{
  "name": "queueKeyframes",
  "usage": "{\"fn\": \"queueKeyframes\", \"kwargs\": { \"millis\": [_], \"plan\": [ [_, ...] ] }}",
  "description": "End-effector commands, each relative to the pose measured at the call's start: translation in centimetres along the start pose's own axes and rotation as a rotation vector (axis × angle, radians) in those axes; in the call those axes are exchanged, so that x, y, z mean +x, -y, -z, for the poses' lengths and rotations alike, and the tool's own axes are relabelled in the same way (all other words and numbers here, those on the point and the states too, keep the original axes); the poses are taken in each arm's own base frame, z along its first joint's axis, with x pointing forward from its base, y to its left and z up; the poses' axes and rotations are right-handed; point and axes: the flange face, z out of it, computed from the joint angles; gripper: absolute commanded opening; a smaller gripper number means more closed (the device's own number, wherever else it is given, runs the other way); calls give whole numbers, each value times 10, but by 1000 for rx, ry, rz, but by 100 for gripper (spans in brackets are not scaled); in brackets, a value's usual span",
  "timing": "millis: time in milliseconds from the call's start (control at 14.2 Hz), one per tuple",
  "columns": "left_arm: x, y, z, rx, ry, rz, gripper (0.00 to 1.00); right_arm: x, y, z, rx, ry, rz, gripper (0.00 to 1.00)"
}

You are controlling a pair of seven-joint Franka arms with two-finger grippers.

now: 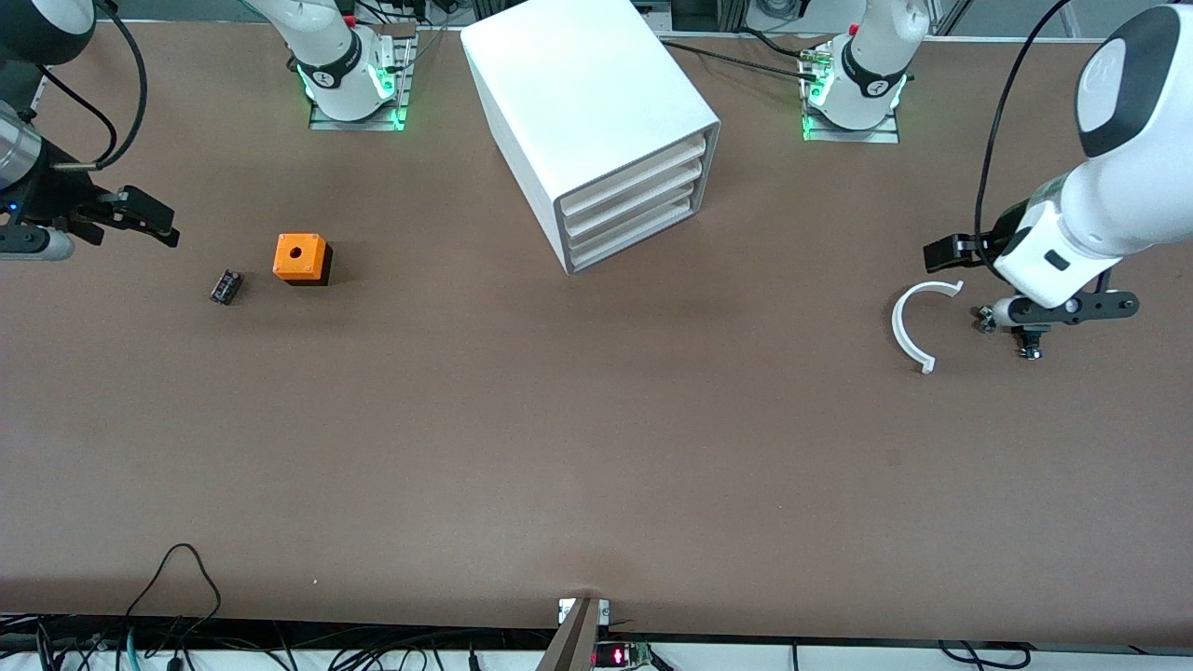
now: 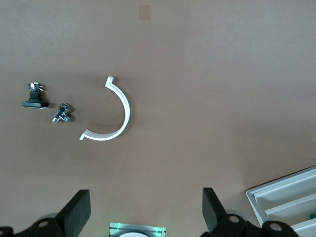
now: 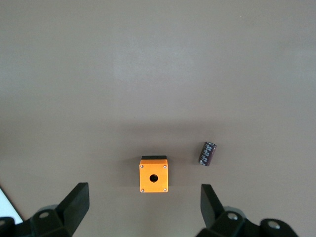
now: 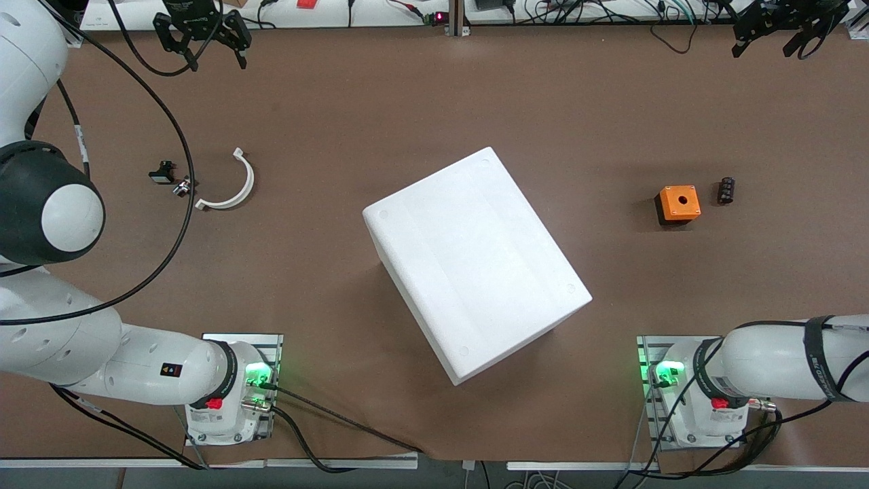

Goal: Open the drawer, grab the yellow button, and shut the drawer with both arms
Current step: 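Move the left gripper to the handle of the white cabinet drawer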

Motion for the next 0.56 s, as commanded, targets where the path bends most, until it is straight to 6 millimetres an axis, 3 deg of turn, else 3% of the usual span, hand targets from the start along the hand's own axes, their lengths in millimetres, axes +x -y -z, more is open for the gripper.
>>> {"fn": "queueKeyframes", "kwargs": {
  "millis": [0, 71, 212, 353, 494],
  "plan": [
    [-2, -9, -9, -48, 66, -31, 100, 7, 14, -1, -8, 13, 47, 100],
    [-4, -16, -24, -103, 109, -35, 100, 6, 18, -5, -8, 31, 54, 100],
    [-11, -42, -71, -242, 233, -47, 100, 3, 21, -8, -8, 60, 60, 100],
    [-24, -83, -114, -354, 323, -67, 100, 6, 33, -15, -8, 74, 84, 100],
    [-45, -133, -143, -409, 403, -120, 100, 5, 59, -12, -12, 68, 130, 100]
  ]
}}
